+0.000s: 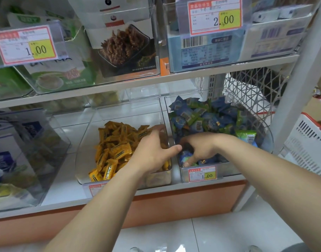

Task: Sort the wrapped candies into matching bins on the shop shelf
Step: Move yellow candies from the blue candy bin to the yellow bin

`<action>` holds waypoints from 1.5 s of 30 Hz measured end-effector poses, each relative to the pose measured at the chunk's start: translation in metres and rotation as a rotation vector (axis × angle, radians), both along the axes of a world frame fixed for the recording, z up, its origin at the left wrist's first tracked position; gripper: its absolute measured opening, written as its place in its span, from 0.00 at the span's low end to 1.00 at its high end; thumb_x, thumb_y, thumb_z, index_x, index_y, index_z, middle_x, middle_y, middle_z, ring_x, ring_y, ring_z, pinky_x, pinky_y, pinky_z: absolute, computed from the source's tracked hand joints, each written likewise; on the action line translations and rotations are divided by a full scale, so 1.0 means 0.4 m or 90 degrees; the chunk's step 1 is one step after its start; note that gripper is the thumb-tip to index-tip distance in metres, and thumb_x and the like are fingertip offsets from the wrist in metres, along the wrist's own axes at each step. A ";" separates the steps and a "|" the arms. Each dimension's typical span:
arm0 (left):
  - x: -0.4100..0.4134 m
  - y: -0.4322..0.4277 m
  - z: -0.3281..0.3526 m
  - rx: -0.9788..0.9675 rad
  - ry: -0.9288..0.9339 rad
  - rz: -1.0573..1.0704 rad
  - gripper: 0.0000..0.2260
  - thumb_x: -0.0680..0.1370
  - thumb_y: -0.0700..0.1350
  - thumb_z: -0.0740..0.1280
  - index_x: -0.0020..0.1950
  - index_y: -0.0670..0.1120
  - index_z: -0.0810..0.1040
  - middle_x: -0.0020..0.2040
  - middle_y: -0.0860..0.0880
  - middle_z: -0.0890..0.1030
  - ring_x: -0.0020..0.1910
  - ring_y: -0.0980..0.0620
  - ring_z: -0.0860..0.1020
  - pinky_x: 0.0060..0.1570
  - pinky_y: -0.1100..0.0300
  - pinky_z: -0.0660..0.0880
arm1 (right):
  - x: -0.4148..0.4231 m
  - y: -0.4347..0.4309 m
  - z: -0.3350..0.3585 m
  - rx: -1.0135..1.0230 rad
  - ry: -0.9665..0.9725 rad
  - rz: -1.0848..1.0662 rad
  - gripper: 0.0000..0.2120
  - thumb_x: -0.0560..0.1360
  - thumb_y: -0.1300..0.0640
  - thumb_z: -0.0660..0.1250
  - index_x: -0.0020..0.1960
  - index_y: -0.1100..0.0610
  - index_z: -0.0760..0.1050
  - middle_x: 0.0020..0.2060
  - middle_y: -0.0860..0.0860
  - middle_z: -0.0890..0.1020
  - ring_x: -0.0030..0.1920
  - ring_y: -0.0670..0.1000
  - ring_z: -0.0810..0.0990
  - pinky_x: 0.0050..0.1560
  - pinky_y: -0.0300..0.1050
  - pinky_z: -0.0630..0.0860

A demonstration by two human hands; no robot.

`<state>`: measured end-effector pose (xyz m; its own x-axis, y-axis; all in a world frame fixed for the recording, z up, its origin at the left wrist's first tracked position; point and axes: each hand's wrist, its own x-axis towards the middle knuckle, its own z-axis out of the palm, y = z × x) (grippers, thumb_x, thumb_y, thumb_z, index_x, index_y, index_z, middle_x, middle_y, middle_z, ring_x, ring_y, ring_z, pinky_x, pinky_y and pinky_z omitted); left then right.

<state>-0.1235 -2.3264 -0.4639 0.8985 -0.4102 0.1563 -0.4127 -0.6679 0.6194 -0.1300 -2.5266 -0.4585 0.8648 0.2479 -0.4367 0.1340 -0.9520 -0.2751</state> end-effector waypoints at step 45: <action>0.003 0.018 0.003 -0.047 0.051 -0.026 0.39 0.70 0.62 0.75 0.76 0.52 0.63 0.65 0.55 0.75 0.55 0.62 0.71 0.48 0.73 0.65 | -0.041 0.012 0.102 0.157 -0.270 -0.134 0.05 0.76 0.49 0.68 0.41 0.44 0.76 0.33 0.41 0.80 0.37 0.40 0.79 0.33 0.36 0.70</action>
